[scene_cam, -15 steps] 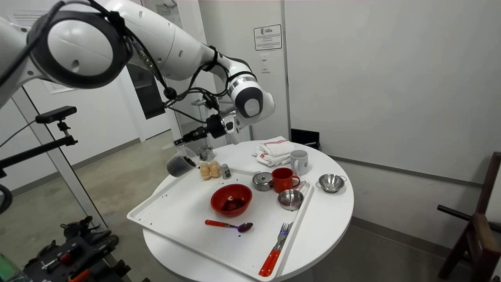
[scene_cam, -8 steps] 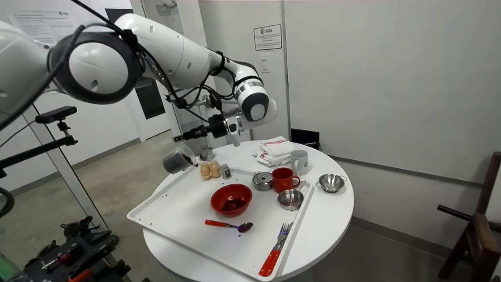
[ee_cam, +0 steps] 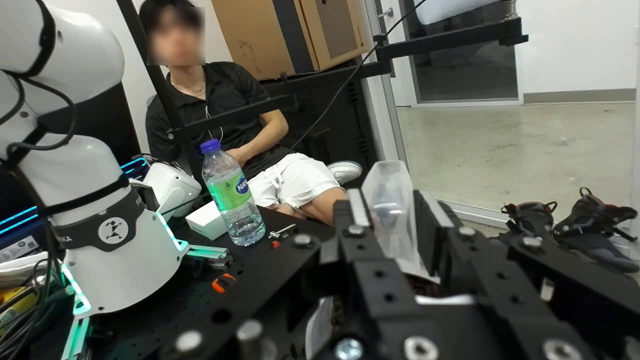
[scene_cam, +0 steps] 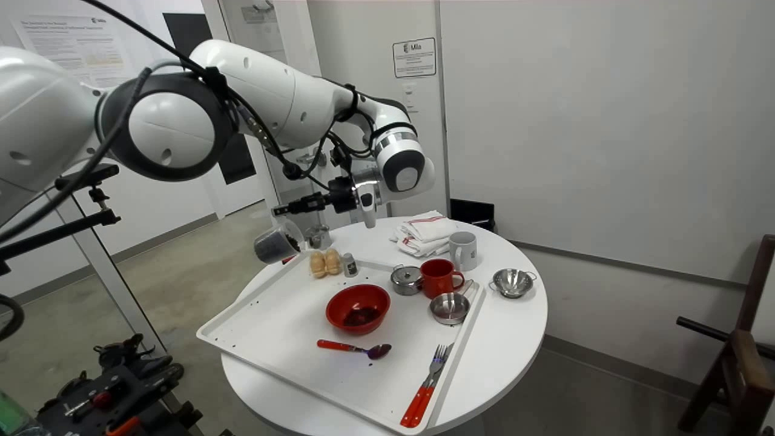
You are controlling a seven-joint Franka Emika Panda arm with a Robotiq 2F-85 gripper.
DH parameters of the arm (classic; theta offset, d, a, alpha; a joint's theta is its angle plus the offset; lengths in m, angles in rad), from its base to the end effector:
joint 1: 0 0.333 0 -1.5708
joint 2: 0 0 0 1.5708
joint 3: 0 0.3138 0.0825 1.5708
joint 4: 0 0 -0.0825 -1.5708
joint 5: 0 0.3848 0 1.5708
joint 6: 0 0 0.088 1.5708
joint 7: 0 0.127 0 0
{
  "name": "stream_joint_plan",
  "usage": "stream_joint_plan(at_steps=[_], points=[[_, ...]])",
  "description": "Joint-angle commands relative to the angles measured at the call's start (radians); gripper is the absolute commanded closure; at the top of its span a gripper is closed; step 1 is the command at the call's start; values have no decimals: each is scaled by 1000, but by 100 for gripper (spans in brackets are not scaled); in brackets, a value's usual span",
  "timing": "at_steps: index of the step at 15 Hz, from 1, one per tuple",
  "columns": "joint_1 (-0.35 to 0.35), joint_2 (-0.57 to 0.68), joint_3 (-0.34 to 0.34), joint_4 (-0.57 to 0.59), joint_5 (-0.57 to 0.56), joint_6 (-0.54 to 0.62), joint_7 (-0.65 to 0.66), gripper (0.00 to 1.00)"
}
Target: Pick up the jug and pour some of its contents into the bowl
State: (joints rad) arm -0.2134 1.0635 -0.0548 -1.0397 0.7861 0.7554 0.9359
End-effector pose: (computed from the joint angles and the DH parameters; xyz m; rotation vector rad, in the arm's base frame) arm 0.6126 -0.0459 0.2088 -1.8182 1.0723 1.9209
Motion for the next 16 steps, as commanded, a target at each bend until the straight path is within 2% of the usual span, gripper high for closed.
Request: stream_joint_plan(at_steps=[1, 11, 16], points=[[-14, 67, -2, 111, 66, -67, 56, 88], [-63, 131, 28, 189, 212, -79, 197, 88], [-77, 171, 56, 232, 284, -150, 252, 88]])
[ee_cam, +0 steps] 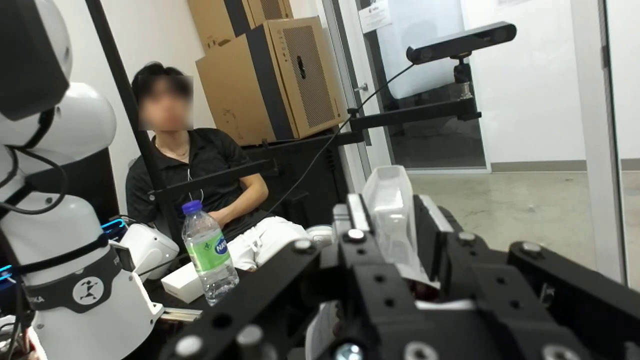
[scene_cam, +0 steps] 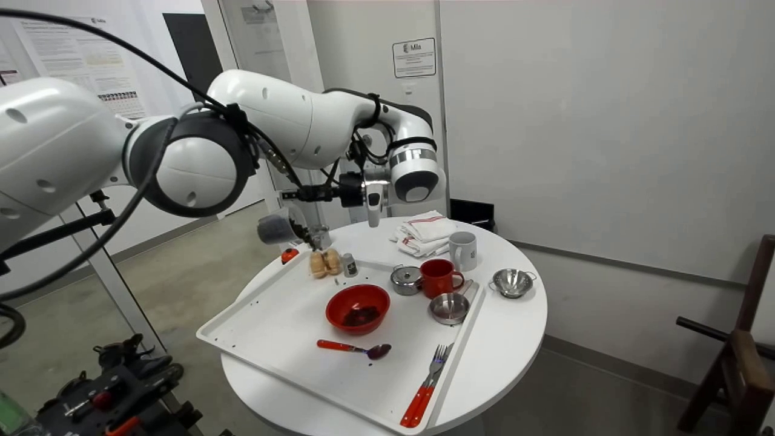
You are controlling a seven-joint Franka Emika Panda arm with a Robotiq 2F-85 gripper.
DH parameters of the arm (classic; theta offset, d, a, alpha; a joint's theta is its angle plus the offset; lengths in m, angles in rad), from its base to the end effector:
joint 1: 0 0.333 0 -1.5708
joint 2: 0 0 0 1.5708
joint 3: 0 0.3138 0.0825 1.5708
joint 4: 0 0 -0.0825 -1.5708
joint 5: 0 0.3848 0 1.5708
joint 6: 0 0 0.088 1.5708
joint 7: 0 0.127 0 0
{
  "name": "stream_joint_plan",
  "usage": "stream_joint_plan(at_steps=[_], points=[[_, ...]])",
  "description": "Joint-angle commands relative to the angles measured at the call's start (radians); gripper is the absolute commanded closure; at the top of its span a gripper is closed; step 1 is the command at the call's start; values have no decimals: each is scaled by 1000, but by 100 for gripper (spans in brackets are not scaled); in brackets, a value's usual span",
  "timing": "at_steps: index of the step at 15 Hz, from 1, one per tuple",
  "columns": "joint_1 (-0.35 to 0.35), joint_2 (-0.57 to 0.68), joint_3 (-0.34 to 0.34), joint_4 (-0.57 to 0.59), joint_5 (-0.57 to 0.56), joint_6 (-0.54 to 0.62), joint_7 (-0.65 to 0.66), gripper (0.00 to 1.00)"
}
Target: Pick up the jug and pour some of its contents into the bowl
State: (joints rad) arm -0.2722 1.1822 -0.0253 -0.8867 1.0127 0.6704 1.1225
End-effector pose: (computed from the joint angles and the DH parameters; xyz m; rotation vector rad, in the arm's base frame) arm 0.6319 -0.0552 0.2140 -1.6063 1.0275 1.9760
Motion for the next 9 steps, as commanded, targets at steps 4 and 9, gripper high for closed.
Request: stream_joint_plan(at_steps=[4, 9], points=[[-7, 66, 10, 107, 65, -56, 93, 88], [34, 45, -38, 113, -17, 61, 103, 88]])
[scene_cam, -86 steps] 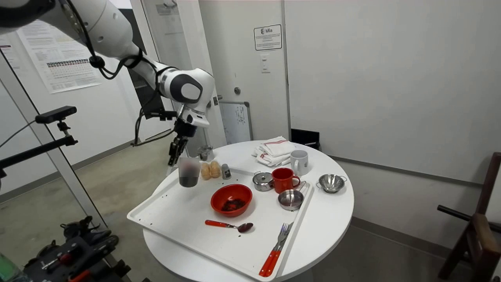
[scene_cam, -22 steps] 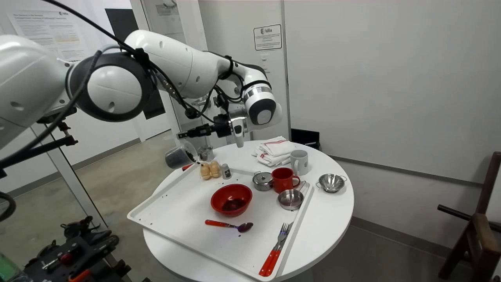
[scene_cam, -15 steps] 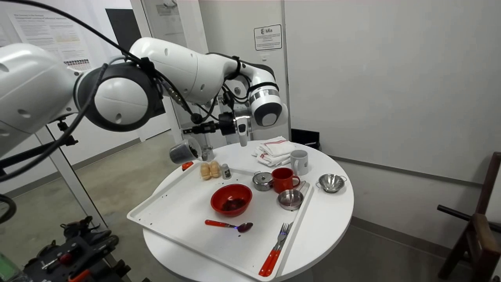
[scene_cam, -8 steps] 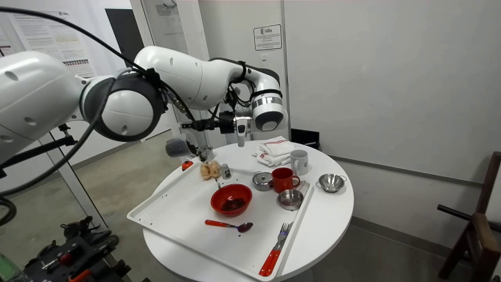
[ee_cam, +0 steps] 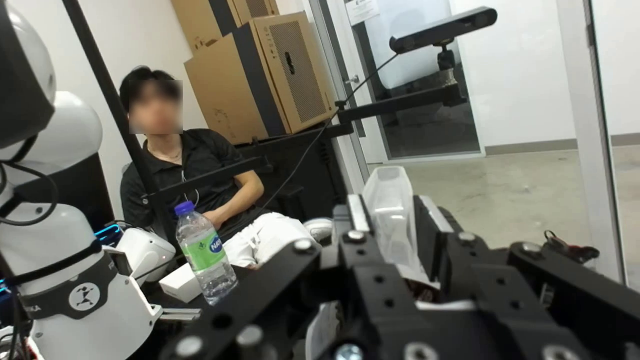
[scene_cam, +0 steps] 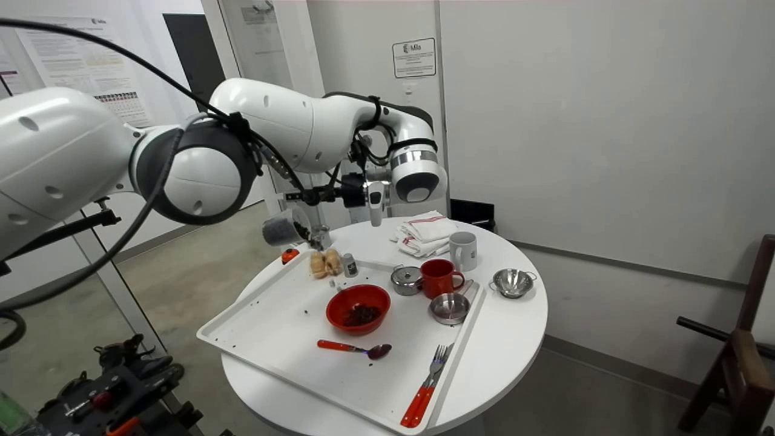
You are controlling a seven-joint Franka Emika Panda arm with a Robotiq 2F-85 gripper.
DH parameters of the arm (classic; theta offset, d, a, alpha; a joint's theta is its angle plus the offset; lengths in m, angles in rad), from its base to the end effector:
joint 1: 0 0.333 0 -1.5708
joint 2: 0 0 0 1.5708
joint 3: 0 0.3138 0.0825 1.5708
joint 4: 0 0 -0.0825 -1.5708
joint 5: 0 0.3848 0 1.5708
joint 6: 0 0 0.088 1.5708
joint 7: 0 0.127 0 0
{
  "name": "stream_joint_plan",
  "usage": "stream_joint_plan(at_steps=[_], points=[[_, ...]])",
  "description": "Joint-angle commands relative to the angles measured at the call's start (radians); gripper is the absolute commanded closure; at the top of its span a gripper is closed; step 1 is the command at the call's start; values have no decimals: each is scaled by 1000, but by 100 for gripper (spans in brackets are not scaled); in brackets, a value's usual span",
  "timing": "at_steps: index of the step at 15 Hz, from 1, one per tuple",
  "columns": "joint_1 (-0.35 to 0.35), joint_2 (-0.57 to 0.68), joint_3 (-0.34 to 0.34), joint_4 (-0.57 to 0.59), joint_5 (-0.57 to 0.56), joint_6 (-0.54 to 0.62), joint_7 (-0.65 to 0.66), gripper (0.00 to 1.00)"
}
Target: Pick up the jug and pour some of its contents into the bowl
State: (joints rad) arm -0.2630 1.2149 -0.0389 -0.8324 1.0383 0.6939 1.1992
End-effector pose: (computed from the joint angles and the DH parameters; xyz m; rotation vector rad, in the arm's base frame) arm 0.6411 -0.0532 0.2092 -1.6012 1.1170 1.9742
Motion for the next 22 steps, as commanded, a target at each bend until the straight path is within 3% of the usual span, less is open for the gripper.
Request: stream_joint_plan(at_steps=[1, 7, 12, 22], points=[[30, 12, -27, 65, -62, 51, 27, 88], [52, -1, -26, 85, -185, 125, 21, 88], [107, -49, -77, 36, -246, 240, -1, 88], [350, -214, -197, -170, -445, 584, -77, 88]])
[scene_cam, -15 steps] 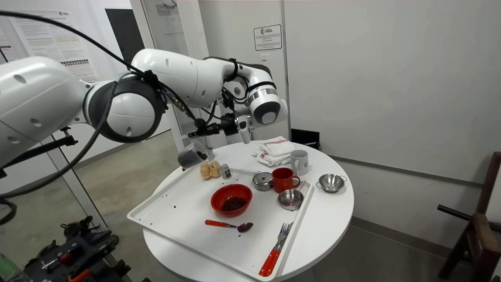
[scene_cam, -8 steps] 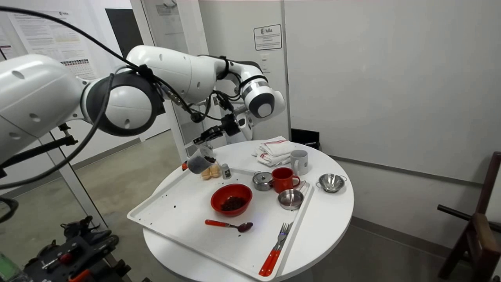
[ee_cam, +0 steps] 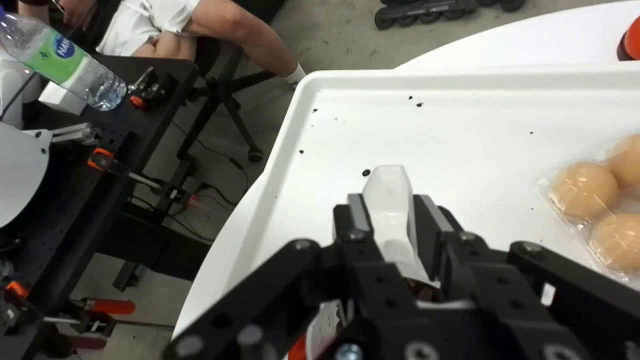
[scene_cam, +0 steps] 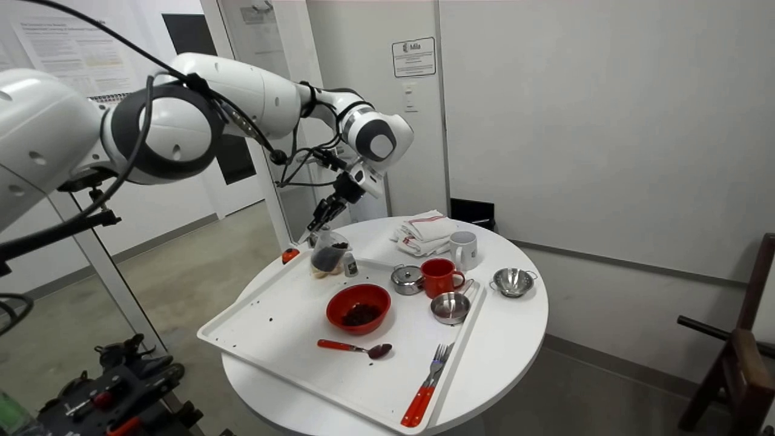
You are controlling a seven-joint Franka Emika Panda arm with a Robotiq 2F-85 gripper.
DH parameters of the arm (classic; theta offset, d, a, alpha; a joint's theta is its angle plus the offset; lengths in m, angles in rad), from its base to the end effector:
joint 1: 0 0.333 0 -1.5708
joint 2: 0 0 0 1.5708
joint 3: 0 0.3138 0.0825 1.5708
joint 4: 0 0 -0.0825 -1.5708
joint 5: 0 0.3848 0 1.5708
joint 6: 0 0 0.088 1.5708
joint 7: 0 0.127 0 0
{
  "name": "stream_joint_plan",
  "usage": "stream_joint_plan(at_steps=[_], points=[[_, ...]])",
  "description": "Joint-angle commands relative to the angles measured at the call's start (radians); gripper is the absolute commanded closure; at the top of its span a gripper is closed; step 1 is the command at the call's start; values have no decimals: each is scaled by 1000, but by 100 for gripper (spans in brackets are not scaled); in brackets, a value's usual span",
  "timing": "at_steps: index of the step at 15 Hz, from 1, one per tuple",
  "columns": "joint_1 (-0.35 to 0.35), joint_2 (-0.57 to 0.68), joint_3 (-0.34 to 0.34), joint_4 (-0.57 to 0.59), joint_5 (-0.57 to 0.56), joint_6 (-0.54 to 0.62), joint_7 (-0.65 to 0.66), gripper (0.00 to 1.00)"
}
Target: Pick up the jug and pour some of its contents into the bowl
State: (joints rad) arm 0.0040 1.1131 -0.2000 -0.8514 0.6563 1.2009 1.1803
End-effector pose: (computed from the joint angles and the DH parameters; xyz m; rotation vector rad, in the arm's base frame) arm 0.6970 0.0085 0.1937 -2.1942 1.7388 1.3070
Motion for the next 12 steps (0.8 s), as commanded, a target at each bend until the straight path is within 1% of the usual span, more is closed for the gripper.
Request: stream_joint_plan(at_steps=[1, 4, 5, 6, 8, 9, 10, 11, 12], points=[[110, -142, -39, -191, -79, 96, -73, 88], [185, -232, -47, -318, -119, 165, -121, 88], [164, -261, 30, -357, -184, 246, -91, 88], [178, -281, 37, -397, -208, 304, -78, 88], [194, -314, 59, -482, -250, 459, -46, 88], [250, -328, -13, -529, -207, 536, -55, 88], [255, -340, -2, -576, -217, 612, -43, 88], [223, -359, 59, -624, -263, 688, -13, 88], [226, -374, 64, -671, -269, 744, -3, 88]])
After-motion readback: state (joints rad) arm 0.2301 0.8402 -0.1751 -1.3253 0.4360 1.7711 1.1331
